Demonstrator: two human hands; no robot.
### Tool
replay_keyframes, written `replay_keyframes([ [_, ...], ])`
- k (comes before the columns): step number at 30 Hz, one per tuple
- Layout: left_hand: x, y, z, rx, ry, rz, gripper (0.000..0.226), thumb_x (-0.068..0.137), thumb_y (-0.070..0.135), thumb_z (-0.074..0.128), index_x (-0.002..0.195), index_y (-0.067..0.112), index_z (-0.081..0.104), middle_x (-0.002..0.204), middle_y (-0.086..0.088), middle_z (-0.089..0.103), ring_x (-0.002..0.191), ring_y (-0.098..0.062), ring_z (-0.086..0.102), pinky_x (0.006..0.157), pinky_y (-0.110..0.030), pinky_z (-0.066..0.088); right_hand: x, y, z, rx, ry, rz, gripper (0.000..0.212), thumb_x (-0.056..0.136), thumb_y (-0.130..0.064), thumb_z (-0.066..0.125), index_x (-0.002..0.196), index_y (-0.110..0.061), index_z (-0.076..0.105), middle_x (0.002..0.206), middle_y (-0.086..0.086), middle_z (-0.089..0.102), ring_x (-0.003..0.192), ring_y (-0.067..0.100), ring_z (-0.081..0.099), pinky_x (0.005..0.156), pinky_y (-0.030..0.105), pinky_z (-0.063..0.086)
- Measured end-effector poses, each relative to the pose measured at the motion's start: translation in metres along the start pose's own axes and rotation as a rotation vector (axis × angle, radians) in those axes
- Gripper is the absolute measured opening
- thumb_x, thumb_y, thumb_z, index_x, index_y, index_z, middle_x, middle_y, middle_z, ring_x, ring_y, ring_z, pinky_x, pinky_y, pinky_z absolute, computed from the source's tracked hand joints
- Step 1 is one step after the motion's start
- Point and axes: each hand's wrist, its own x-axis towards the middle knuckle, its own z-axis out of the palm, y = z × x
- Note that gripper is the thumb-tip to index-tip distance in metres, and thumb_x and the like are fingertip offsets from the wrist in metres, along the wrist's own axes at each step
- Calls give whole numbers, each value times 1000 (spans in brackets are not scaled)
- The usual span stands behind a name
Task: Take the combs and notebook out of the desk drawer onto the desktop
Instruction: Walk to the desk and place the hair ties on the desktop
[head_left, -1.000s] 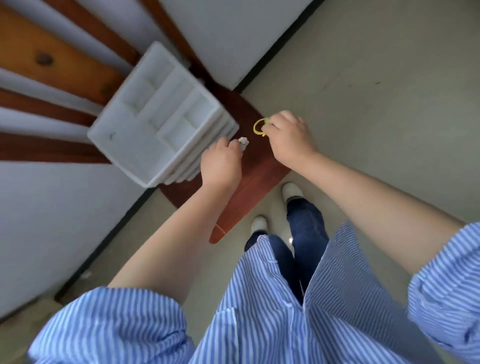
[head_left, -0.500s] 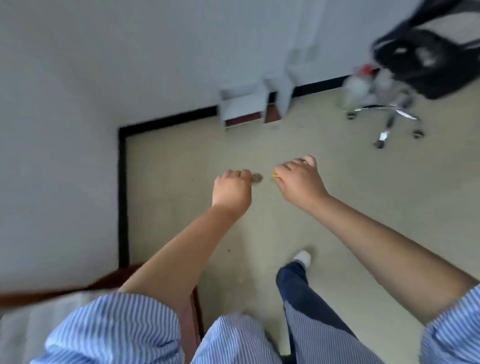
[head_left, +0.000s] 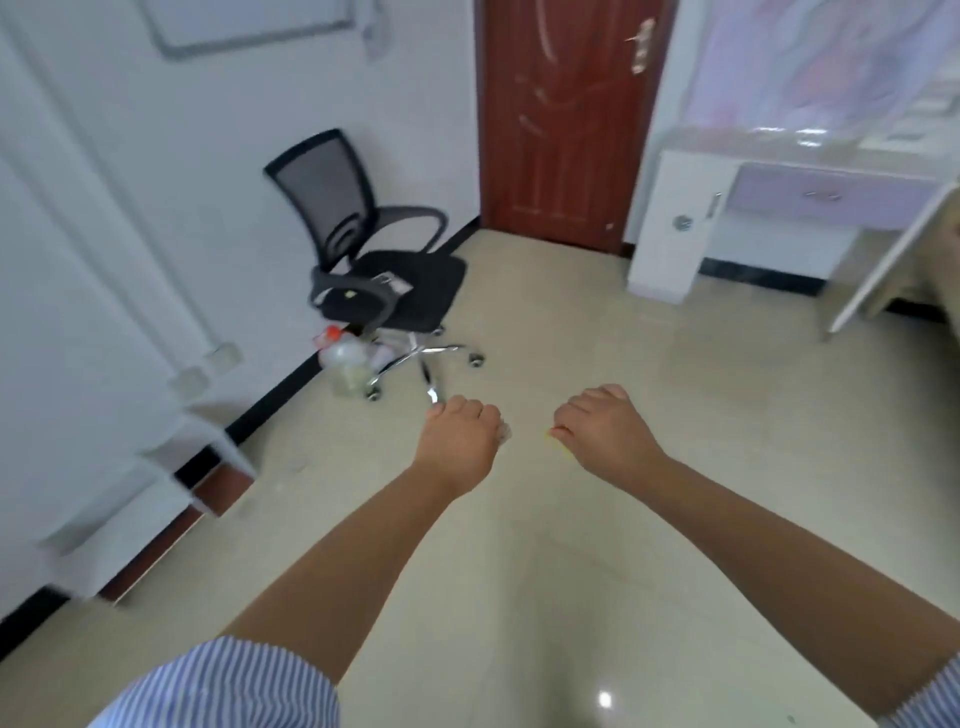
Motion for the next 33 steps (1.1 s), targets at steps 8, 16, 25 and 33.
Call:
replay_keyframes([
  [8, 216, 102, 15, 124, -111, 243, 26, 93, 20, 40, 115, 8, 47, 121, -11, 55, 114, -29, 46, 92, -39, 36, 15, 208, 24, -186, -157, 130, 36, 31, -13, 94, 43, -9, 61, 37, 7, 59, 35, 18, 59, 37, 13, 44],
  [16, 479, 150, 19, 127, -61, 353, 30, 95, 26, 39, 116, 7, 49, 123, -14, 54, 114, -30, 45, 92, -38, 37, 93, 424, 84, -196, -230, 336, 29, 44, -1, 89, 47, -1, 60, 41, 14, 61, 37, 25, 60, 39, 21, 48],
  [25, 773, 228, -10, 85, 58, 477, 29, 98, 25, 35, 111, 5, 51, 118, -14, 57, 110, -31, 49, 89, -40, 40, 184, 680, 120, -181, -240, 675, 26, 96, -17, 42, 94, 0, 61, 97, 17, 67, 92, 29, 57, 77, 36, 43],
  [33, 1018, 324, 17, 77, 35, 526, 30, 99, 23, 31, 112, 3, 49, 120, -16, 55, 110, -29, 49, 88, -39, 41, 233, 929, 165, -133, -156, 745, 24, 96, -13, 45, 100, 2, 63, 102, 19, 67, 98, 31, 55, 79, 35, 41],
])
